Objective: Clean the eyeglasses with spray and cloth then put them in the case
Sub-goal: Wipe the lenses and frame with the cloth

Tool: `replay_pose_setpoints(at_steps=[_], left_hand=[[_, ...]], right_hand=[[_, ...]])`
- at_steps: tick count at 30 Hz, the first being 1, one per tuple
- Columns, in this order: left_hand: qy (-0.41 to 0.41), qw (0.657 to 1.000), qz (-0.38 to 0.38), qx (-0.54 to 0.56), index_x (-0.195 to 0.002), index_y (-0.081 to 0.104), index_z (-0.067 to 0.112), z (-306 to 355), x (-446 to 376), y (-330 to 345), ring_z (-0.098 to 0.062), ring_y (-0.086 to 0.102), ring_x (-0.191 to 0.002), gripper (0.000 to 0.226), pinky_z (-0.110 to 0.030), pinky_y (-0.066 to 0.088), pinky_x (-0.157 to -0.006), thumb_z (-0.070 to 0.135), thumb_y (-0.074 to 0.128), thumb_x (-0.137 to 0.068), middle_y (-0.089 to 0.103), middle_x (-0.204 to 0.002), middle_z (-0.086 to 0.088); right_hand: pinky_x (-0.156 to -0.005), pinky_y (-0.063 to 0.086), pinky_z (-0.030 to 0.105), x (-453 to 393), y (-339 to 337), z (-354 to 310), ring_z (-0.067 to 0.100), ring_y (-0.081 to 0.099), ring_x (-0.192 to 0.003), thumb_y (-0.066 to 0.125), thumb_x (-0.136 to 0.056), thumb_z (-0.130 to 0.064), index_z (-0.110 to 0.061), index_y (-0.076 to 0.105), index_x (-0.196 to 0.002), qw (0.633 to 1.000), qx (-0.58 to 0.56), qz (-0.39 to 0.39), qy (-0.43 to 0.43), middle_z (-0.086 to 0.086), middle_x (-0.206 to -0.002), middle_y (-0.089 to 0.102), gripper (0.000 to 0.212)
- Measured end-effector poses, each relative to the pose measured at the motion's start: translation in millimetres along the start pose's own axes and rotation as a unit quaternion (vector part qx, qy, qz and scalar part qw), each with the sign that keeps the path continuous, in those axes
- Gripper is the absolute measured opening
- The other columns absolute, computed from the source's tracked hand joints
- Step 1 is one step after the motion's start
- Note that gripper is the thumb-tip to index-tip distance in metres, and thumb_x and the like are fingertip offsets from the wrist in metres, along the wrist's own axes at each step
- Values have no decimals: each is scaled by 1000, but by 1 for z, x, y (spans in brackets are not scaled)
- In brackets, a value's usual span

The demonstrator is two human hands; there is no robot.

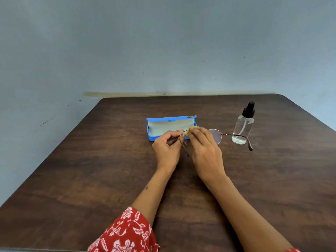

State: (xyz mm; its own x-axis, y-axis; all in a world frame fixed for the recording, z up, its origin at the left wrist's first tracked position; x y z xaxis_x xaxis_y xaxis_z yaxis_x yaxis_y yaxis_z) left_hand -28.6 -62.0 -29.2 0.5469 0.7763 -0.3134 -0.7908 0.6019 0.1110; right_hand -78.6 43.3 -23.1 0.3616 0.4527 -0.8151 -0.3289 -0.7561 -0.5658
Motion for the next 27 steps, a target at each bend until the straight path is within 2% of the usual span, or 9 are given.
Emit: replay_pose_setpoints(at_steps=[3,7,9,12,15,20,23,25,27], left_hand=[[1,1000,3,-7,-88,71,6,0,0,0,-11,69,-86,16,-19,54,-80,-4,71,-76,71,-86,-1],[-5,1000,15,6,-83,71,9,-1,-1,-1,-10,69,-83,17,-19,53,-79,-6,71,-75,72,-85,0],[-6,1000,14,9,-82,71,11,-2,-1,-2,-14,69,-85,18,-22,54,-81,-6,71,-75,72,-85,0],[-1,1000,5,2,-84,71,11,0,0,-1,-14,69,-86,17,-22,54,-81,-3,72,-75,71,-86,0],[-4,1000,2,-6,-84,71,13,0,0,0,-11,69,-85,17,-25,55,-80,-1,73,-75,71,-85,2],[-2,1000,14,-6,-86,71,5,0,-1,-2,-6,69,-81,15,-19,54,-79,-5,71,-75,72,-86,-3],[2,1000,16,-4,-86,71,5,0,-1,-2,-5,69,-81,15,-17,53,-78,-6,71,-75,72,-87,-6],[8,1000,12,-12,-87,72,7,0,0,-1,-7,69,-84,16,-18,54,-79,-3,73,-75,72,-86,-2],[5,1000,7,-23,-88,72,10,0,0,0,-7,69,-85,17,-18,54,-79,-1,73,-75,71,-85,3]], right_hand=[[-95,43,30,0,1,-2,26,57,-107,65,-81,1,5,68,-102,1000,3,-4,4,15,-106,67,22],[-92,44,29,8,-4,-17,24,60,-98,45,-82,-3,1,71,-99,999,-16,-27,-39,10,-99,69,31],[-91,44,29,8,-3,-15,24,60,-98,50,-82,0,0,71,-98,999,-14,-25,-42,9,-99,69,26],[-93,45,31,1,0,-4,26,57,-104,67,-80,0,4,69,-100,1000,1,-1,-3,13,-104,67,21],[-94,43,31,-1,1,0,26,55,-108,64,-81,-1,5,67,-102,1000,5,4,17,16,-107,67,22],[-93,42,28,7,-5,-16,22,57,-98,45,-80,-3,1,71,-97,999,-14,-20,-37,9,-98,69,31],[-92,43,28,6,-5,-12,22,57,-99,51,-81,0,1,71,-97,999,-11,-14,-33,9,-98,69,26],[-92,44,30,2,-2,-4,25,59,-103,62,-81,0,3,69,-100,1000,0,-2,0,12,-102,68,20],[-93,44,31,-1,1,0,28,60,-105,63,-81,-2,5,68,-101,1000,6,2,23,15,-106,67,22]])
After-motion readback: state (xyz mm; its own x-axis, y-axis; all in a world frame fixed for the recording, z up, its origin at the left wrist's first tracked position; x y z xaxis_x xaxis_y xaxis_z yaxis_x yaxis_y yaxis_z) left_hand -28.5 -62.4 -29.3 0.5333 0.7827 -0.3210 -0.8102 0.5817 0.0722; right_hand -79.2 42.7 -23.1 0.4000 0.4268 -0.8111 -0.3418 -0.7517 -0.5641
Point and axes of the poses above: each hand's wrist, its own x-axis away from the middle knuckle, its own y-axis out of the palm, z = x × y, the point moved 4 cm from there along -x, towards the middle knuckle
